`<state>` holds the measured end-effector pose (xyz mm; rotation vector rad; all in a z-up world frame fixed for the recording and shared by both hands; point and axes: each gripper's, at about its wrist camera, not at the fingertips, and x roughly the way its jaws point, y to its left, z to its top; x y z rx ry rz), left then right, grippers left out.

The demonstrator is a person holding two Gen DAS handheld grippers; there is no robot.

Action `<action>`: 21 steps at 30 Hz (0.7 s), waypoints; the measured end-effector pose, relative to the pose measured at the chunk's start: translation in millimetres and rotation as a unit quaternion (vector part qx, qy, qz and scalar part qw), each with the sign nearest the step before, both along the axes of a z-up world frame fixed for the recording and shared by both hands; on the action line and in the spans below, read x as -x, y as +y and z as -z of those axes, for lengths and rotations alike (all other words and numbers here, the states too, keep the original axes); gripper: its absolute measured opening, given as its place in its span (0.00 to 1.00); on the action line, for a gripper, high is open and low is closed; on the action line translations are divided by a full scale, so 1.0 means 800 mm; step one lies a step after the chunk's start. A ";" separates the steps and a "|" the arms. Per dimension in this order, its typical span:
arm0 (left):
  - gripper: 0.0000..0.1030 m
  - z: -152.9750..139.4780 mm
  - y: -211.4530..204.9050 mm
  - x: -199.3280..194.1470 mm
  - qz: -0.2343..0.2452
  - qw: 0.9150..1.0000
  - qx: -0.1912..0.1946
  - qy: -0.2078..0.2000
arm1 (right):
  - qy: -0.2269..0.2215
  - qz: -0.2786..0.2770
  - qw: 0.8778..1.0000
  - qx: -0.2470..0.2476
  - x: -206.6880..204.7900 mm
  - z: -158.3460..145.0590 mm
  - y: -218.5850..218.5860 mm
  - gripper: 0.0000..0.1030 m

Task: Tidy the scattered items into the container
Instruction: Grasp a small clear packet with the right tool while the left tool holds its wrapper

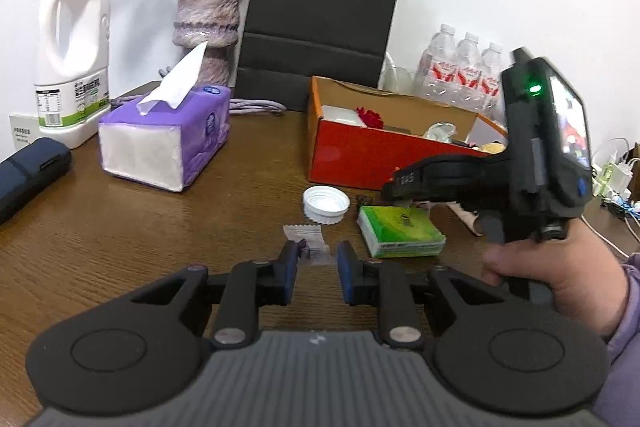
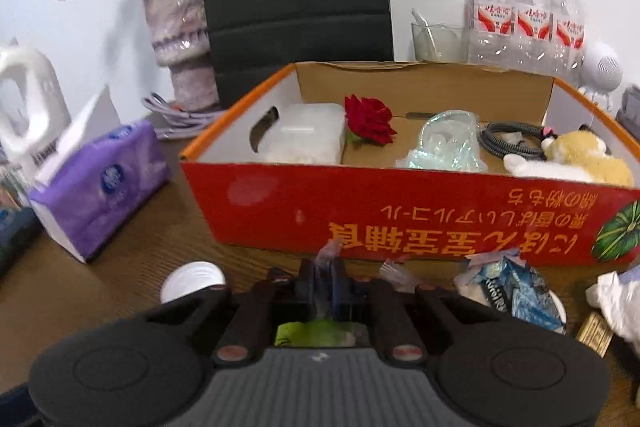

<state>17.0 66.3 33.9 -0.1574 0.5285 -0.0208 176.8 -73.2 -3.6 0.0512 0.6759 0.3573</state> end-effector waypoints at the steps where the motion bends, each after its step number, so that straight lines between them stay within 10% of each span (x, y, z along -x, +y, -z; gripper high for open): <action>1: 0.21 -0.001 -0.002 0.002 0.002 1.000 -0.002 -0.004 | -0.006 0.000 1.000 -0.003 0.007 -0.005 -0.005 0.06; 7: 0.22 -0.007 -0.029 0.033 0.037 0.999 0.005 0.009 | -0.038 -0.051 0.996 -0.055 0.106 -0.057 -0.079 0.06; 13: 0.22 0.005 -0.093 0.086 0.086 0.995 -0.036 0.020 | 0.041 -0.064 0.993 -0.087 0.197 -0.020 -0.159 0.07; 21: 0.39 0.017 -0.121 0.103 0.091 0.993 -0.049 0.060 | 0.026 0.019 0.995 -0.098 0.232 -0.002 -0.214 0.51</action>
